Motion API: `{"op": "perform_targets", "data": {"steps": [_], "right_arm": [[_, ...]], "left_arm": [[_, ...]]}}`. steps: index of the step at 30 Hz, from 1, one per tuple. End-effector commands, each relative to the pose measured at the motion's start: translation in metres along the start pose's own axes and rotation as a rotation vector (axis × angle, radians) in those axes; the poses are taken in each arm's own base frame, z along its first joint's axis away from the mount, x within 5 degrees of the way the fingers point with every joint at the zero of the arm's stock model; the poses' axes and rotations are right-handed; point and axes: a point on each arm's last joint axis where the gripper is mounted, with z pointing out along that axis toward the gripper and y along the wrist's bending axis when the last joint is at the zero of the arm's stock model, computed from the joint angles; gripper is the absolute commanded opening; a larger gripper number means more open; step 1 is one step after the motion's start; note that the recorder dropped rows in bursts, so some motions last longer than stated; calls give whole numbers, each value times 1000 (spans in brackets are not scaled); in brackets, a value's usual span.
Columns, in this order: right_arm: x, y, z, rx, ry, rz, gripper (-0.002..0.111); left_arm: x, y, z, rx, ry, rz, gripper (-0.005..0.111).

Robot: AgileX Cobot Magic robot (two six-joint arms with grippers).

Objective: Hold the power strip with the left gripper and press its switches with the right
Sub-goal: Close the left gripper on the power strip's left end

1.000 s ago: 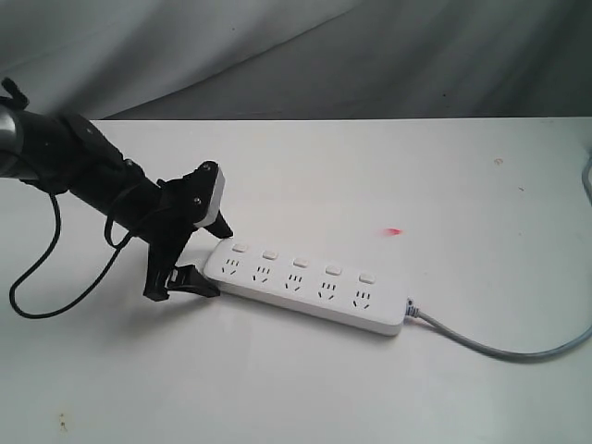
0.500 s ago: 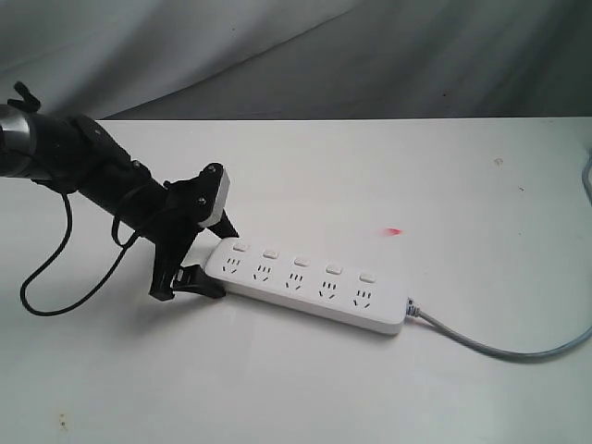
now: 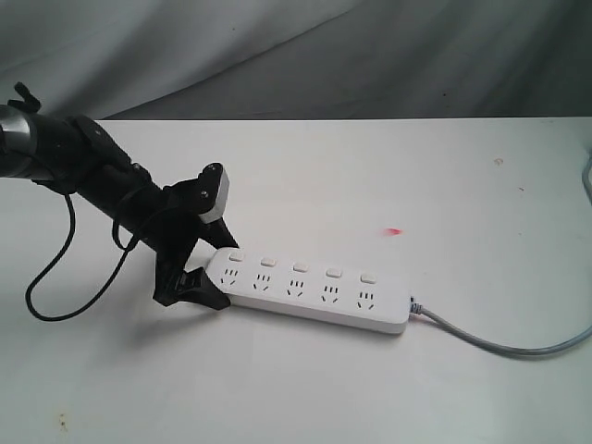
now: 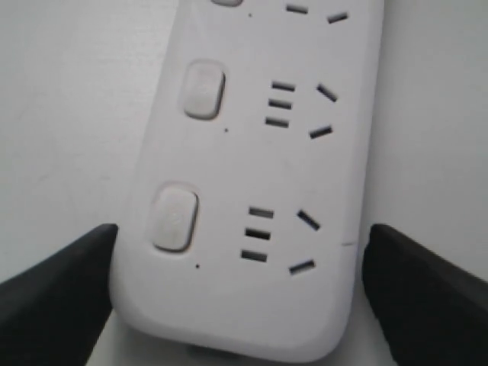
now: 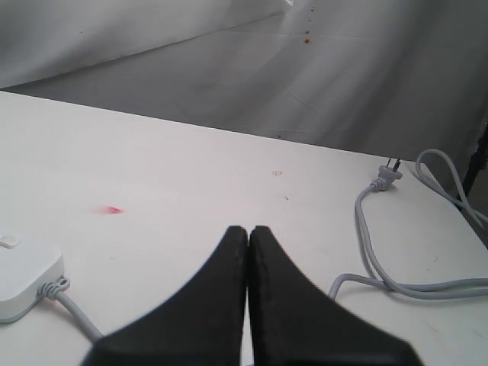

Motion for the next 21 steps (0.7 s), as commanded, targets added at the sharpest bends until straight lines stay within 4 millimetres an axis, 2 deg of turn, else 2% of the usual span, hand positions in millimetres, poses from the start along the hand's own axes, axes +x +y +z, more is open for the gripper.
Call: {"op": "perform_targets", "data": {"steps": [1, 8, 21], "right_arm": [[1, 0, 0, 8, 2, -7, 0], [1, 0, 0, 8, 2, -7, 0], [1, 0, 0, 8, 2, -7, 0]], "left_arm": [[-3, -1, 1, 14, -2, -3, 80], [5, 0, -1, 6, 60, 36, 80], [7, 2, -1, -12, 77, 46, 80]]}}
